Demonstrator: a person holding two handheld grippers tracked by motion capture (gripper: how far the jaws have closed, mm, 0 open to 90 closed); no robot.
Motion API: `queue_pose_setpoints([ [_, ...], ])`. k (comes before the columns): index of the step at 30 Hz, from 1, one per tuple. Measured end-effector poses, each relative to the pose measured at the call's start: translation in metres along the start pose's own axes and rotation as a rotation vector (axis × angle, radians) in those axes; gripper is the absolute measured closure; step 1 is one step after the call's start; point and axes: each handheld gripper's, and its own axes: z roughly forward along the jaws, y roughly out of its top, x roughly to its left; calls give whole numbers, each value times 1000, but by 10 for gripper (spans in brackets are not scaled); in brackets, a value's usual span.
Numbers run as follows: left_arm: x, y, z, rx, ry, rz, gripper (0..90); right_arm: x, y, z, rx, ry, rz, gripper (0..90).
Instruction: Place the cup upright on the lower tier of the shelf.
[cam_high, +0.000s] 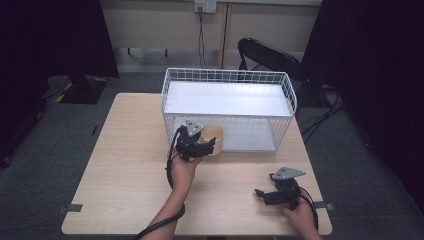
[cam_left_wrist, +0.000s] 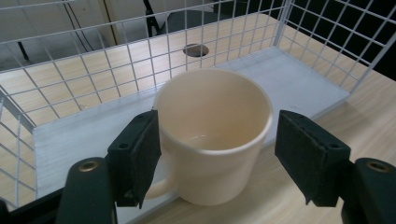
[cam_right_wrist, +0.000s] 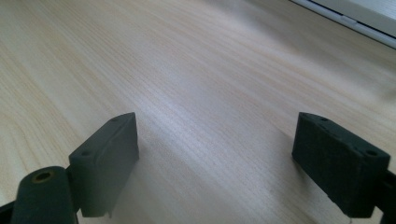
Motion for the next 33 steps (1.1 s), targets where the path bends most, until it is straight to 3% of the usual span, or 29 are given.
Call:
queue_pose_setpoints([
  [4,-3,-5,2,30,20,34,302,0,0,0,-1,-1,0,139],
  [15,-4,-15,18,65,44,17,315,0,0,0,-2,0,0,139],
  [24,-3,-17,29,71,55,-26,330,0,0,0,0,0,0,139],
  [33,-3,-17,36,75,68,-42,400,0,0,0,0,0,0,139],
])
